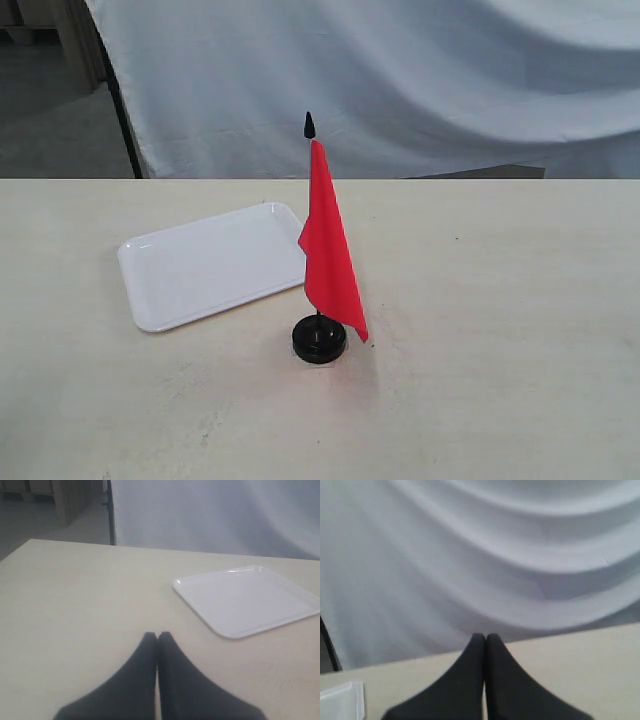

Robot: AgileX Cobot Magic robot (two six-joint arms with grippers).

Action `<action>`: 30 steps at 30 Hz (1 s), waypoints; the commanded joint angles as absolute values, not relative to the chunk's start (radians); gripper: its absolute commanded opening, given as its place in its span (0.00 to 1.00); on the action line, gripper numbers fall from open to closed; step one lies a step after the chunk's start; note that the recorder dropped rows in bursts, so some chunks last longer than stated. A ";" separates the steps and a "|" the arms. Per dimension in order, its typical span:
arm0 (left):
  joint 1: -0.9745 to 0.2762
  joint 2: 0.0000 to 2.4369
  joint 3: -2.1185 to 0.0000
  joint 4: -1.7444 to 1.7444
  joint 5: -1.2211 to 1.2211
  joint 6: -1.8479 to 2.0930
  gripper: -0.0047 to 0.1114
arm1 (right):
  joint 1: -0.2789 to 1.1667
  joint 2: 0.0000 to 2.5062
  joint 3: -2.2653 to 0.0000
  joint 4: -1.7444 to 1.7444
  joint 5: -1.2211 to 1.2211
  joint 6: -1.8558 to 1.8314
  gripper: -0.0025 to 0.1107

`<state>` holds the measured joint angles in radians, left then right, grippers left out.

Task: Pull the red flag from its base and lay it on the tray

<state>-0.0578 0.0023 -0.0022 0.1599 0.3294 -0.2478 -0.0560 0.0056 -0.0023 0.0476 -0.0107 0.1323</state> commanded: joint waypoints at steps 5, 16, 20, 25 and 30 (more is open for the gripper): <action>-0.062 0.000 0.000 0.160 0.326 -0.245 0.04 | -0.052 0.000 0.000 0.040 -0.340 0.147 0.03; -0.062 0.000 0.000 0.160 0.326 -0.245 0.04 | -0.052 0.053 0.000 -0.048 -0.581 0.506 0.03; -0.062 0.000 0.000 0.160 0.326 -0.245 0.04 | -0.052 0.236 0.000 -0.065 -0.701 0.504 0.03; -0.062 0.000 0.000 0.160 0.326 -0.245 0.04 | -0.052 0.683 -0.009 -0.255 -0.983 0.486 0.03; -0.062 0.000 0.000 0.160 0.326 -0.245 0.04 | -0.039 1.205 -0.174 -0.494 -1.106 0.473 0.02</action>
<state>-0.0578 0.0023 -0.0022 0.1599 0.3294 -0.2478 -0.0537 1.0017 -0.1091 -0.3788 -1.0045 0.4893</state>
